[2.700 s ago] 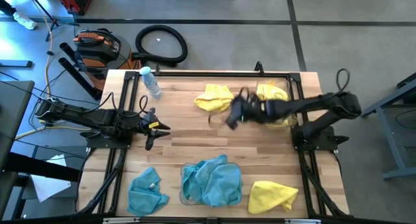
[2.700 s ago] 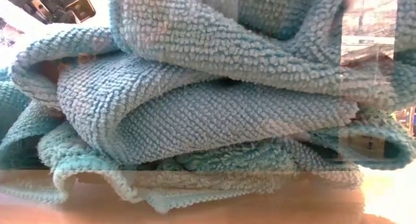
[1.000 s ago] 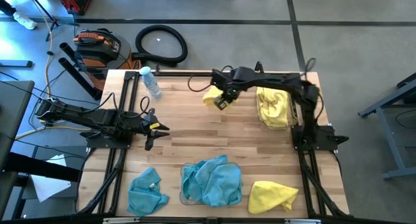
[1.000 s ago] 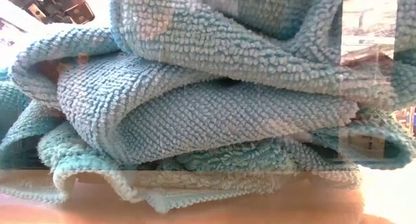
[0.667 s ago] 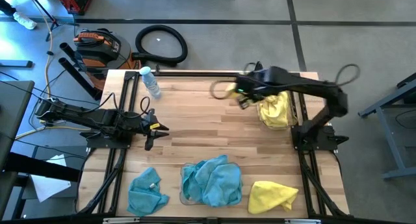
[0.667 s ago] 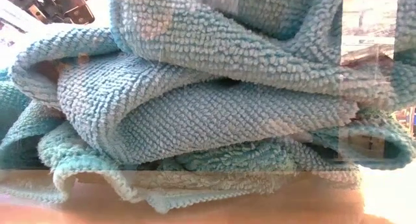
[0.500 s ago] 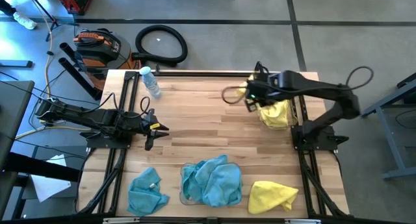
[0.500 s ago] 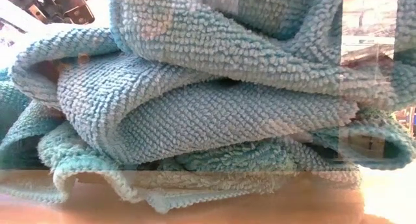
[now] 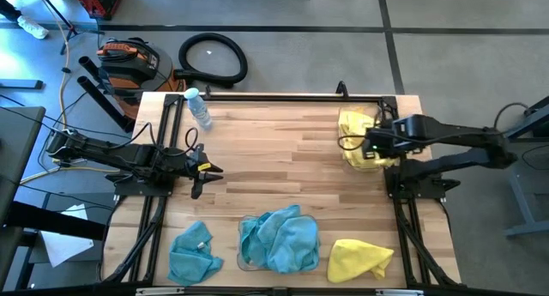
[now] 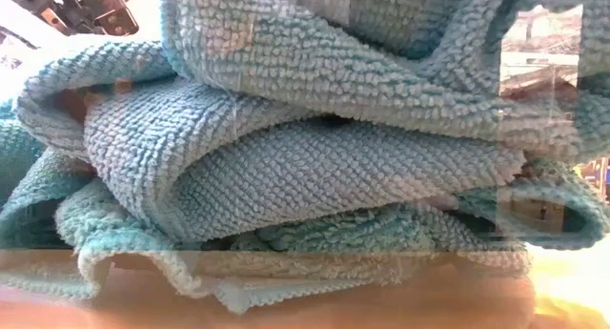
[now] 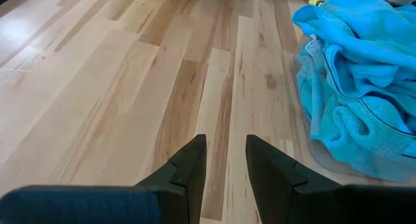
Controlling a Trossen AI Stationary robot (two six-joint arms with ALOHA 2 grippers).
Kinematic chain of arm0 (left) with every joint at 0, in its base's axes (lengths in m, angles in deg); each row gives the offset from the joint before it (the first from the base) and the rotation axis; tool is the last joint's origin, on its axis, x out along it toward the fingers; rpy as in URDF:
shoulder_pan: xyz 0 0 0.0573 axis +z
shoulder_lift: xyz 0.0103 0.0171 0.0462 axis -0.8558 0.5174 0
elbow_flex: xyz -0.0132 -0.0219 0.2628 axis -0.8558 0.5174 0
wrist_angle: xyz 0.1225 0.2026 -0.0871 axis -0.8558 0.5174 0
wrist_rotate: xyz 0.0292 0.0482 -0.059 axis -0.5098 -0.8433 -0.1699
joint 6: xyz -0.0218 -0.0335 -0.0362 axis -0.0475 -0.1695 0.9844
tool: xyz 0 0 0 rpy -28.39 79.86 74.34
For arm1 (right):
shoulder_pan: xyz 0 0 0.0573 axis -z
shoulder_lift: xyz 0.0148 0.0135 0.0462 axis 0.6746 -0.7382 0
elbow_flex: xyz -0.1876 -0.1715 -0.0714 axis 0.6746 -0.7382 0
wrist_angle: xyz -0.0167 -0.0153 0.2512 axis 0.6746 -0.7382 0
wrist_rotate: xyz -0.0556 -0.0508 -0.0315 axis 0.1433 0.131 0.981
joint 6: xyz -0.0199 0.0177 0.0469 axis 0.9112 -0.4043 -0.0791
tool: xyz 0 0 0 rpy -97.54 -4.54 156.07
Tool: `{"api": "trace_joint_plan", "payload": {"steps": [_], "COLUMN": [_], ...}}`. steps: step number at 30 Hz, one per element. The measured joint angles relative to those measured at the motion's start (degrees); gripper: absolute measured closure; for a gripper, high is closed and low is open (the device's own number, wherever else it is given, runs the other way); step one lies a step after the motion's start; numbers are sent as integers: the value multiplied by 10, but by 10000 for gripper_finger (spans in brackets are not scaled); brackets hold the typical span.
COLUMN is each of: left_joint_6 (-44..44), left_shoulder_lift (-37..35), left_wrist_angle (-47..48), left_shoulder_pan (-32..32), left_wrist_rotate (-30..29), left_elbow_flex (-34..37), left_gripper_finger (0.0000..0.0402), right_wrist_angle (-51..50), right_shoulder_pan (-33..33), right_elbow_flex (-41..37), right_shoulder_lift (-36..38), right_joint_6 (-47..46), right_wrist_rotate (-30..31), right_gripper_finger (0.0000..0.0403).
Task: Sort microfiber towel by color & place in baskets
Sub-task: Put the yellow microfiber towel into the top transparent bin
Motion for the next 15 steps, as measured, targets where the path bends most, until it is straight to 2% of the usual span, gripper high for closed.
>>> {"api": "trace_joint_plan", "payload": {"steps": [5,11,15], "left_joint_6": [3,4,4], "left_shoulder_lift": [0,0,0], "left_wrist_angle": [-1,-1,-1], "left_shoulder_pan": [0,0,0], "left_wrist_rotate": [0,-4,-5], "left_elbow_flex": [0,0,0], "left_gripper_finger": [305,305,305], "right_wrist_angle": [-1,30,106], "right_shoulder_pan": [1,2,21], "right_elbow_flex": [-48,-98,-150], "right_shoulder_lift": [53,34,17], "right_joint_6": [-34,-31,18], "right_wrist_rotate": [-21,-33,-32], "right_gripper_finger": [400,400,400]}}
